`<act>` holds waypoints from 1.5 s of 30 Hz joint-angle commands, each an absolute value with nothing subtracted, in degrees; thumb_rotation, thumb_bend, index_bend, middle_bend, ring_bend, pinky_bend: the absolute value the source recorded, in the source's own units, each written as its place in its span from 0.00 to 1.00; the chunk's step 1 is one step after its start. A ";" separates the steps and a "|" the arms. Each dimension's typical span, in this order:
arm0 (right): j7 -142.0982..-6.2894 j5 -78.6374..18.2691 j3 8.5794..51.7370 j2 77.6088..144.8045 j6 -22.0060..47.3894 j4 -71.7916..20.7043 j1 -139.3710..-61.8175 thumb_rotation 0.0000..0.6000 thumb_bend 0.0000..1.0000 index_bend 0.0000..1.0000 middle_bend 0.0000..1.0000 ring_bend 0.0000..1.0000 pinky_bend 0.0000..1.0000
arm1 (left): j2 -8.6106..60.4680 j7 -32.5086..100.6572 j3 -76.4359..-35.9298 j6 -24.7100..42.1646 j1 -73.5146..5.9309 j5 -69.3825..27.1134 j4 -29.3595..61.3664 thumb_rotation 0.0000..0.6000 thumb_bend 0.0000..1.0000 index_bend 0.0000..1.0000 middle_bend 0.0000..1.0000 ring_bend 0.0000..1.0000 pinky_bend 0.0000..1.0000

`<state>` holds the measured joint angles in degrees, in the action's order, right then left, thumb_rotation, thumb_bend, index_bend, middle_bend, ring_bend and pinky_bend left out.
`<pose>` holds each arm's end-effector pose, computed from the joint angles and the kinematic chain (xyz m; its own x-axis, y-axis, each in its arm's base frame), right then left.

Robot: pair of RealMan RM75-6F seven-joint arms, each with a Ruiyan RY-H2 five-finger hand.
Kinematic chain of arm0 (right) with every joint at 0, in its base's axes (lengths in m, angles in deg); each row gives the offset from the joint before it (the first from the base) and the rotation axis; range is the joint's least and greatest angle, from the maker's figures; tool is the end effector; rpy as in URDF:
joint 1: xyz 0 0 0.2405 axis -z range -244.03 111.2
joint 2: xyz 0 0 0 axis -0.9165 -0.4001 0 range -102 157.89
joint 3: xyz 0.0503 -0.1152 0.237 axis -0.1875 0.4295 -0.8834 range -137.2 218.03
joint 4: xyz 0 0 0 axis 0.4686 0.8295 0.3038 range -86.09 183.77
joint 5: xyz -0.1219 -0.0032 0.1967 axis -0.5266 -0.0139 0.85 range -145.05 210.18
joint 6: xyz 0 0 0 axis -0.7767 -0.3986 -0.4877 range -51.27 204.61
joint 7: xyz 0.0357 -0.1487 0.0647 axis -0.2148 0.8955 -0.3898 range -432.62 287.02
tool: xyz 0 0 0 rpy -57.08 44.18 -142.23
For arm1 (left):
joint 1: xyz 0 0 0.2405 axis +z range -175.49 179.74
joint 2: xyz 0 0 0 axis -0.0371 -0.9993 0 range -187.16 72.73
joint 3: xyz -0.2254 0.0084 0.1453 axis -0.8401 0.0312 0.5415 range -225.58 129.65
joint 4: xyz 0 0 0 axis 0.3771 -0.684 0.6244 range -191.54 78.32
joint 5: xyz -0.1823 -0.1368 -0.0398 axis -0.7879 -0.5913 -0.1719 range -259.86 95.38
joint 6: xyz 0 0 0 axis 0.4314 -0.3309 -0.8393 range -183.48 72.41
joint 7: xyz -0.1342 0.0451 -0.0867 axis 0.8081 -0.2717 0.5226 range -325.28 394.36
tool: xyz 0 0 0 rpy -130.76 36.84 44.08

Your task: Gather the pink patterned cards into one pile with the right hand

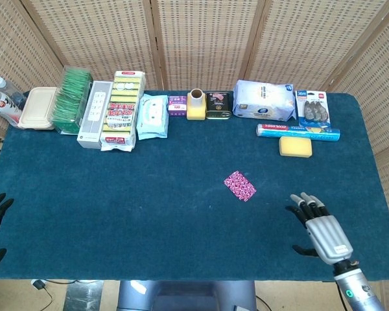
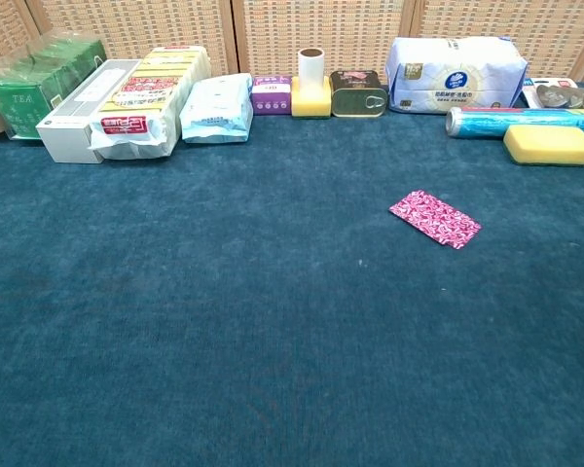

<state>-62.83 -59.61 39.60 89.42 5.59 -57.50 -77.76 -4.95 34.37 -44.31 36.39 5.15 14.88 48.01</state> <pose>-0.2517 -0.2145 0.0905 0.4310 -0.2185 0.8755 -0.8880 -0.2752 0.3685 -0.2957 0.1354 0.1810 0.3895 0.0486 0.9197 0.9203 -0.0593 -0.3866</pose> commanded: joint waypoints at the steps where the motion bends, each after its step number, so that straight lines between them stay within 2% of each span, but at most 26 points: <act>1: -59.69 -54.57 36.72 91.98 15.30 -59.99 -84.76 1.00 0.00 0.19 0.11 0.00 0.00 | -5.03 34.23 -44.38 35.77 4.91 14.22 48.31 1.00 0.08 0.00 0.00 0.00 0.04; 7: -56.09 -41.74 32.90 95.11 28.38 -62.20 -93.87 1.00 0.00 0.17 0.13 0.01 0.02 | -5.30 34.22 -44.55 34.37 4.25 13.04 48.76 1.00 0.08 0.00 0.00 0.00 0.04; 14: -51.23 -28.78 31.63 97.55 36.42 -61.84 -102.69 1.00 0.00 0.15 0.12 0.01 0.07 | -5.53 34.22 -44.61 33.41 3.78 12.32 49.01 1.00 0.08 0.00 0.00 0.00 0.04; 21: -49.07 -14.51 31.49 101.47 39.07 -57.21 -110.72 1.00 0.00 0.15 0.11 0.01 0.10 | -5.76 34.52 -44.44 33.23 3.67 12.37 49.07 1.00 0.07 0.00 0.00 0.00 0.04; 26: -47.66 -7.68 32.08 103.65 37.72 -52.24 -115.55 1.00 0.00 0.15 0.11 0.01 0.11 | -5.99 35.06 -44.25 33.56 3.79 12.66 48.98 1.00 0.07 0.00 0.00 0.00 0.04; 33: -49.10 -4.04 33.31 103.80 36.26 -49.82 -117.27 1.00 0.00 0.15 0.11 0.01 0.13 | -6.26 35.63 -44.05 33.80 3.86 12.98 48.89 1.00 0.08 0.00 0.00 0.00 0.04; 45: -52.16 -2.55 36.11 103.90 37.80 -47.39 -118.69 1.00 0.00 0.15 0.11 0.01 0.13 | -6.37 35.66 -43.64 33.79 3.90 13.49 49.04 1.00 0.07 0.00 0.00 0.00 0.04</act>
